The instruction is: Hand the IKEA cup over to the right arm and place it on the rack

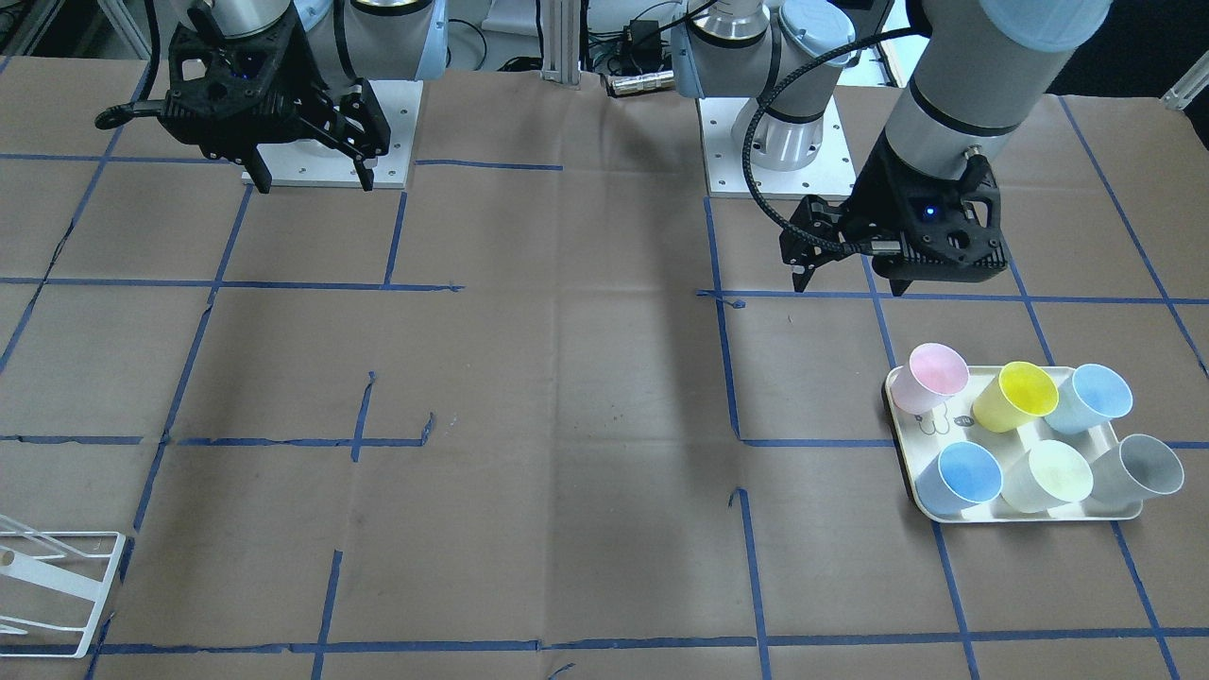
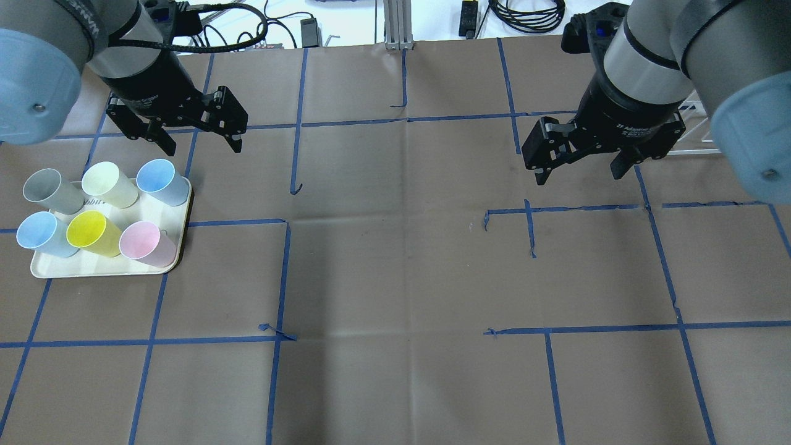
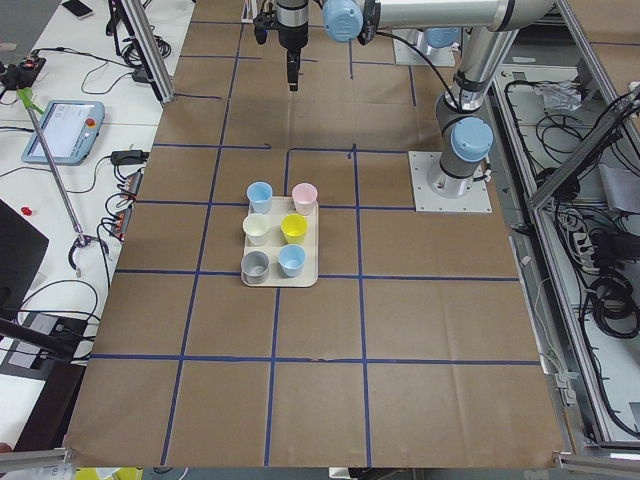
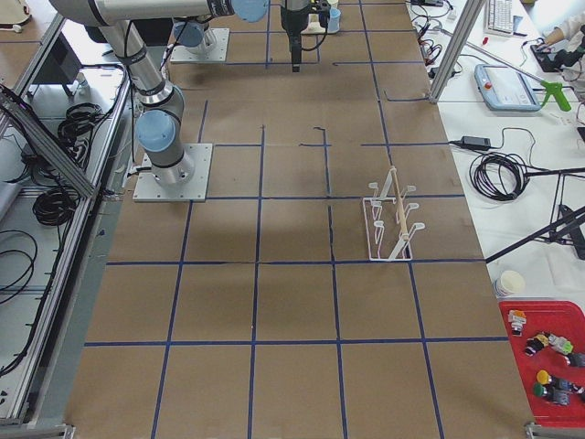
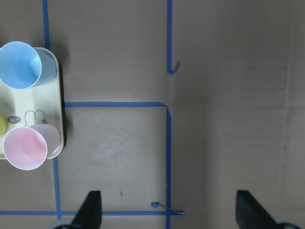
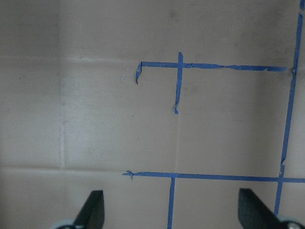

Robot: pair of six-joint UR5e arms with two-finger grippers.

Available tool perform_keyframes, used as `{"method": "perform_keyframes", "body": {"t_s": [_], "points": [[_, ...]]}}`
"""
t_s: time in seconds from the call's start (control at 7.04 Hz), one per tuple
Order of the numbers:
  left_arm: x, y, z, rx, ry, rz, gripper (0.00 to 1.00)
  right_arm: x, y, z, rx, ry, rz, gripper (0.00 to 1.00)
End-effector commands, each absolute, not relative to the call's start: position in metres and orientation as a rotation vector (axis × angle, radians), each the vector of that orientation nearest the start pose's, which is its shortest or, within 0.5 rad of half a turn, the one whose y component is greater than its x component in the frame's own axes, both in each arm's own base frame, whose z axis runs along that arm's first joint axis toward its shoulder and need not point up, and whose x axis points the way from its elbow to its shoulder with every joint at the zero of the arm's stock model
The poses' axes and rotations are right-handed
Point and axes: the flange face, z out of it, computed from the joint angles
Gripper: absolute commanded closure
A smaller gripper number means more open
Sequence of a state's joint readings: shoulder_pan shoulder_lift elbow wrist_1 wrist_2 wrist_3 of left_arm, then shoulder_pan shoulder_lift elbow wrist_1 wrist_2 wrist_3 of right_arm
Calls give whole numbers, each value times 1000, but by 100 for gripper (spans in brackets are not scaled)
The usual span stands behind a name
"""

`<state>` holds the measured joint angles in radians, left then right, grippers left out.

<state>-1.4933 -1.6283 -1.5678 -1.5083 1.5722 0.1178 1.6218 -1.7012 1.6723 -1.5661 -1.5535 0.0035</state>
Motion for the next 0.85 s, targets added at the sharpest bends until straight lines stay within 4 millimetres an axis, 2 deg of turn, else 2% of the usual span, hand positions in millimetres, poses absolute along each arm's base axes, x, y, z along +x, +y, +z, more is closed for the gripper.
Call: {"method": "perform_keyframes", "body": {"t_s": [0.0,0.14,0.28,0.43,0.57,0.71], "points": [[-24,-558,444,34,3137,-18,1,157,-431,497,-72,3118,-35,0],[-2,-574,435,31,3130,-62,1,158,-431,495,-72,3116,-28,0],[11,-592,422,45,3122,-79,1,158,-431,494,-72,3116,-25,0],[48,-604,408,83,3123,-64,1,158,-431,494,-70,3117,-23,0],[78,-608,398,91,3126,-41,1,157,-431,494,-70,3120,-23,0],[84,-615,387,150,3120,-53,1,157,-431,494,-70,3120,-25,0]]}}
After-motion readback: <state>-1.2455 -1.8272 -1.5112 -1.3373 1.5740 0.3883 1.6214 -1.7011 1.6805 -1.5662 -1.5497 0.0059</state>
